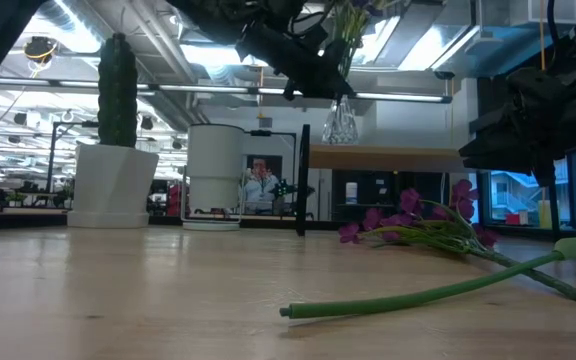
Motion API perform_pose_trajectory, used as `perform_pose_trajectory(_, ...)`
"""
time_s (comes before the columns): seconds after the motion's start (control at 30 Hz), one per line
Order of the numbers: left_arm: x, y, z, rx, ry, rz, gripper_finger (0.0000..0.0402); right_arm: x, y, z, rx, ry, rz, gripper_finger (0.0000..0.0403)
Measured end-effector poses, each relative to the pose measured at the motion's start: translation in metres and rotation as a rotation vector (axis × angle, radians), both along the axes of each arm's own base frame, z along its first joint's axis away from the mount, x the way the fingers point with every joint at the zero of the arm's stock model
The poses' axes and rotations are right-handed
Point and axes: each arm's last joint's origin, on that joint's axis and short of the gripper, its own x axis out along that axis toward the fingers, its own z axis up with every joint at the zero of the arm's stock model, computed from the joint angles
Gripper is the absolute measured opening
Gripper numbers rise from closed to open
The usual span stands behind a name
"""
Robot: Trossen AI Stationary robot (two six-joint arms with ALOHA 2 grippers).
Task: Pick and place flowers into a vace then onto a shelf
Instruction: Put the top transparent vase with the flowers on the shelf, then put the purple flowers into the transparent vase
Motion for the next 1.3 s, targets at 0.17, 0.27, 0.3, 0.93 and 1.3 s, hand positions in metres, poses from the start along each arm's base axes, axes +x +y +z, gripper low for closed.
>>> perform_pose_trajectory(0.17,0.000,-0.001,0.000,0.030,0.015,-0.017,0.0120,0.000,0.000,0.000,-0.001,0.001,0.000,0.0130)
perform_pose_trajectory(0.27,0.001,-0.002,-0.001,0.034,0.023,-0.049,0.0131,0.000,0.000,0.000,0.000,0.000,0.001,0.0130)
perform_pose_trajectory(0.3,0.001,-0.002,-0.001,0.033,0.024,-0.053,0.0137,0.000,0.000,0.000,-0.001,0.001,0.001,0.0130)
perform_pose_trajectory(0.93,-0.007,-0.002,-0.003,-0.013,0.094,-0.050,0.0219,0.000,0.000,0.000,-0.001,0.001,0.002,0.0130)
perform_pose_trajectory(1.3,-0.040,-0.027,0.026,-0.092,0.222,-0.080,0.0218,0.000,0.000,0.000,-0.001,0.002,0.003,0.0130)
